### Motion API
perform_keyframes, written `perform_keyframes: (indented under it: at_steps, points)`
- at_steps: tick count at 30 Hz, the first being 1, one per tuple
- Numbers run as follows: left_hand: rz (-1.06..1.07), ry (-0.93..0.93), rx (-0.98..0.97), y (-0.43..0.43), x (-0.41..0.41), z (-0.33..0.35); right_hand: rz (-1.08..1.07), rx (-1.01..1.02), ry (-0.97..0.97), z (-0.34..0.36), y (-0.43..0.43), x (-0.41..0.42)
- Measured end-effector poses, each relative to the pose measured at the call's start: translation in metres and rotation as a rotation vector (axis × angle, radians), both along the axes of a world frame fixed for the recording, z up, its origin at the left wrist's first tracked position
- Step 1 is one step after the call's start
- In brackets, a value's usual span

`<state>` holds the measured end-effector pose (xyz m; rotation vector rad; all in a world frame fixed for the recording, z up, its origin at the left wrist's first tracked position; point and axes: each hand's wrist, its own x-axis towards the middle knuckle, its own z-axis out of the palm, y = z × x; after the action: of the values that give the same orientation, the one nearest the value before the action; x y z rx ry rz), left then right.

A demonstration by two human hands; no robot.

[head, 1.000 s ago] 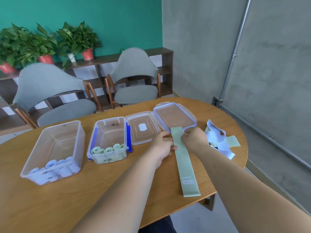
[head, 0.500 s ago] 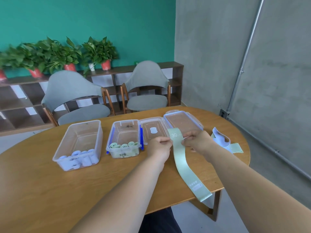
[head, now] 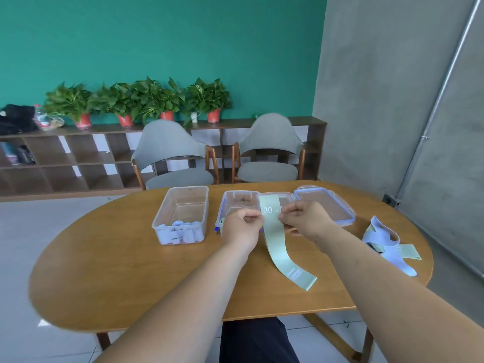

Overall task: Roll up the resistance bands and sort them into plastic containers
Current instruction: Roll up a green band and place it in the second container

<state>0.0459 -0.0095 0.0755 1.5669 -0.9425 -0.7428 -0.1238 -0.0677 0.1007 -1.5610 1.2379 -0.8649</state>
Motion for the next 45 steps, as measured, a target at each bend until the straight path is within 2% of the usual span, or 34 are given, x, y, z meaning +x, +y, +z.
perform_keyframes:
  at_steps: [11, 27, 35, 45]
  points:
    - [0.184, 0.044, -0.074, 0.051, 0.103, 0.003, 0.244, -0.040, -0.046, 0.009, 0.031, 0.105]
    - [0.394, 0.127, -0.065, 0.134, 0.236, -0.006, 0.510, 0.111, -0.140, 0.000, 0.075, 0.259]
    - [0.525, 0.151, 0.005, 0.143, 0.285, -0.033, 0.499, 0.047, -0.089, -0.036, 0.075, 0.332]
    - [0.605, 0.148, 0.092, 0.131, 0.338, -0.060, 0.323, -0.144, 0.084, -0.071, 0.078, 0.405]
